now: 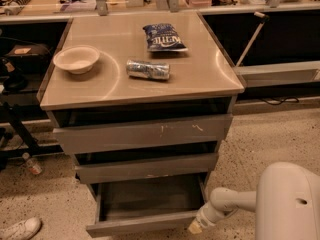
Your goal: Close bottom drawer
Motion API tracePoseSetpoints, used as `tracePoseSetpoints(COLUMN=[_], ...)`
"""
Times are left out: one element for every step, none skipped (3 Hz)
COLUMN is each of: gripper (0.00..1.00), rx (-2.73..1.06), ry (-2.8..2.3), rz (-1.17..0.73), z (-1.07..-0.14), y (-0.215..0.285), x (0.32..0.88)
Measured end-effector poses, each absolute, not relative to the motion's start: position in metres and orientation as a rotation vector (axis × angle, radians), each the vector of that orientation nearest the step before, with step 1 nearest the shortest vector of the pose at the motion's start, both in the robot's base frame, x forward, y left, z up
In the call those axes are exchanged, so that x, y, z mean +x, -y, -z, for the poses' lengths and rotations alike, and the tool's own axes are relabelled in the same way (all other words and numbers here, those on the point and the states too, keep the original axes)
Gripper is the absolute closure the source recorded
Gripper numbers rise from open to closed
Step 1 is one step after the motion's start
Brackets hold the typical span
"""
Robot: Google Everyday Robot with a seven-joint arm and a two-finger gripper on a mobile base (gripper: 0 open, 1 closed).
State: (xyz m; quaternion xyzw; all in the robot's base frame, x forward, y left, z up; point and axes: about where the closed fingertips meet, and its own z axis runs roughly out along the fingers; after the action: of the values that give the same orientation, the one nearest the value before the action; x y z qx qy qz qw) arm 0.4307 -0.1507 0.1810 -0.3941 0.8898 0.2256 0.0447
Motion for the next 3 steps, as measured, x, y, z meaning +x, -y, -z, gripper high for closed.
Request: tracePoseSetpoints(gripper=[0.35,0.12,0.00], rx=[-1.204,-1.204,-1.204], ry=[-2.719,-2.719,-2.719], rz=[-0.689,-0.689,-0.690], z=[-0.1810,-0.1810,-0.1810], y=[0.1507,0.1507,0.1506], x=[0.4306,0.4306,0.4306])
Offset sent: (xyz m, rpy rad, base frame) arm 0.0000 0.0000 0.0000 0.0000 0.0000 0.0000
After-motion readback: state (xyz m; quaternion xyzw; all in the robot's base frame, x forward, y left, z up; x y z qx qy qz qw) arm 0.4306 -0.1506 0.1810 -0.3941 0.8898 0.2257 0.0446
